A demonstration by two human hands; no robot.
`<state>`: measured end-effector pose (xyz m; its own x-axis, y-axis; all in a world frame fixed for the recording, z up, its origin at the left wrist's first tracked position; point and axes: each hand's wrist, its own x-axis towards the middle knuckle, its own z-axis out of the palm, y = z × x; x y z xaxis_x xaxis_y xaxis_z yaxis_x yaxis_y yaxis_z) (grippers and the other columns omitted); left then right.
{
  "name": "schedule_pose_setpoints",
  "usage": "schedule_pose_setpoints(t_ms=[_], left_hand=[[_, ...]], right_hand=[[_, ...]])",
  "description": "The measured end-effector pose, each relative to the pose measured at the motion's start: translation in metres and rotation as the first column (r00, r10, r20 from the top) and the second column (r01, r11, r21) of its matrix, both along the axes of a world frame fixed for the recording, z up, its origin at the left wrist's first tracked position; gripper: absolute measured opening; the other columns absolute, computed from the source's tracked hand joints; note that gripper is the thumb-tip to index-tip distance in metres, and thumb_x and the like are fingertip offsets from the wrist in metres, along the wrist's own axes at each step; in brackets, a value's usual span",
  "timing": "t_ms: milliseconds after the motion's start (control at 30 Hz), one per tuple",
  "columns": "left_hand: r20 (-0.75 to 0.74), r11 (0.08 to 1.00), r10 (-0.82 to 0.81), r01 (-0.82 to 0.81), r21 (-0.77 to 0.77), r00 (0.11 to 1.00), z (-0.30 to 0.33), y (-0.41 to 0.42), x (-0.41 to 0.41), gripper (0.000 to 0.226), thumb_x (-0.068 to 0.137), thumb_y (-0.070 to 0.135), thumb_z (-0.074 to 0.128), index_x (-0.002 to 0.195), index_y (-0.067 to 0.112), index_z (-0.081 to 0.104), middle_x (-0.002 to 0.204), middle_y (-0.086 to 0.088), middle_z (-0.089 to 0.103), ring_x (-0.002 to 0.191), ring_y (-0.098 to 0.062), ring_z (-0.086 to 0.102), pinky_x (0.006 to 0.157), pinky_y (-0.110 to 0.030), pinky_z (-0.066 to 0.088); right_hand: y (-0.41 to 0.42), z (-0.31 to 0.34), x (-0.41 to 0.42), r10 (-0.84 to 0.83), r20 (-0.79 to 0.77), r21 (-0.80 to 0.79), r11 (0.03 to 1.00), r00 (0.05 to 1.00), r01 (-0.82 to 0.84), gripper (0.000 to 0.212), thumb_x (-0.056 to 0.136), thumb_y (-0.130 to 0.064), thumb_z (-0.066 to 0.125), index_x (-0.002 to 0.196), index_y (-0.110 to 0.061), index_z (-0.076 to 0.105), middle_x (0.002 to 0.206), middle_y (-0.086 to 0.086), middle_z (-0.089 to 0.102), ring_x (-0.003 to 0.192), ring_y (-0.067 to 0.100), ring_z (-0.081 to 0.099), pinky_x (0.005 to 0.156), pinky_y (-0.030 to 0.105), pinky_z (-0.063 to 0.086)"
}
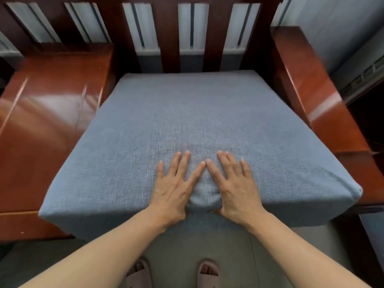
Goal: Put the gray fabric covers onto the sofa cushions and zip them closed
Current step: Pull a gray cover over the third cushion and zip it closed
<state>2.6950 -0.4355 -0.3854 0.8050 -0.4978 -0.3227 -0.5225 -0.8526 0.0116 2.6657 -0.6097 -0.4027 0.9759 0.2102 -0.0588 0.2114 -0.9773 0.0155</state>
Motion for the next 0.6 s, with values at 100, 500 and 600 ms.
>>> schedule_pose_setpoints(t_ms=[100,500,600], left_hand=[[-0.032,1.000,0.008,-0.008,0.002,0.999,-0.027,0.000,-0.013,0.120,0.079,0.029,0.066,0.136,0.030,-0.040,0.149,-0.011,-0.038,0.140,-0.031,-0.029,0.112,-0.057,-0.002],[0.111,0.998,-0.035,0.039,-0.042,0.993,-0.164,0.001,-0.045,0.125,0.037,0.011,0.079,0.147,0.011,0.020,0.154,-0.017,0.020,0.141,-0.034,0.022,0.099,-0.061,0.032],[0.129,0.998,-0.028,0.034,-0.043,0.991,-0.192,0.000,-0.049,0.124,0.037,0.011,0.081,0.147,0.011,0.021,0.154,-0.017,0.022,0.140,-0.034,0.023,0.097,-0.063,0.034]], right_hand=[[0.001,-0.026,-0.014,-0.015,0.002,0.034,0.999,1.000,0.015,0.126,0.028,-0.025,0.089,0.141,-0.019,0.033,0.147,0.017,0.036,0.136,0.032,0.028,0.108,0.052,0.027],[-0.006,-0.149,-0.041,0.001,0.001,0.085,0.996,1.000,-0.001,0.111,0.044,-0.009,0.075,0.144,-0.003,0.025,0.153,0.012,0.022,0.141,0.028,0.020,0.112,0.047,0.014],[-0.005,-0.179,-0.044,0.000,-0.013,0.076,0.997,1.000,0.001,0.110,0.047,-0.009,0.074,0.145,-0.004,0.024,0.154,0.012,0.020,0.142,0.027,0.019,0.113,0.048,0.012]])
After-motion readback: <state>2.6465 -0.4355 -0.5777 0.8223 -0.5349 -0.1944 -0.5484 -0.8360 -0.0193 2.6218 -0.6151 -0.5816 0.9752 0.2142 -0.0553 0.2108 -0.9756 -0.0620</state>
